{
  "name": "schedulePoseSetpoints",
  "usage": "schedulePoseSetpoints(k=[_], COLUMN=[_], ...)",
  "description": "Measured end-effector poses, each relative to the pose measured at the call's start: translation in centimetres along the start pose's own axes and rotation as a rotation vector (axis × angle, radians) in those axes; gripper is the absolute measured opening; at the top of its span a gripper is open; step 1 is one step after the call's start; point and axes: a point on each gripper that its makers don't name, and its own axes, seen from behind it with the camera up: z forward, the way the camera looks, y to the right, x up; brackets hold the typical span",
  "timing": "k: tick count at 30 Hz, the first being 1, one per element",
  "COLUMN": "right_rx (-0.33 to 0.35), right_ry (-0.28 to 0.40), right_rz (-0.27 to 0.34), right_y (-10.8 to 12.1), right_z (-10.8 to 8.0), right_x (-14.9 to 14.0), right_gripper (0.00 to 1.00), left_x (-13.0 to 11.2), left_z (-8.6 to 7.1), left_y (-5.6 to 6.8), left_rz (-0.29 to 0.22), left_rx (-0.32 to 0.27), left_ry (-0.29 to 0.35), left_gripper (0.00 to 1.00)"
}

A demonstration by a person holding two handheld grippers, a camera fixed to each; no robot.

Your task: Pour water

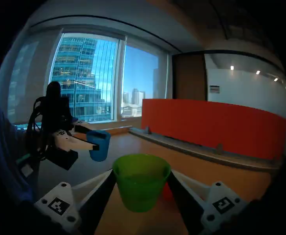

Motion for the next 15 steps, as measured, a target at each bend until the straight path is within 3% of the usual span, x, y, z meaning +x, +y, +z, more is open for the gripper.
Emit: schedulePoseSetpoints(k=[15], right_rx=[0.02], right_ry=[-0.112], right_rz=[0.0], right_y=[0.4], right_z=[-0.1], right_x=[-4.2], right_gripper=[0.91], left_x=[-5.8], left_z=[0.8], left_y=[1.6], left_rz=[0.031], left_rx=[-0.055], left_ry=[-0.156], left_gripper=[0.87])
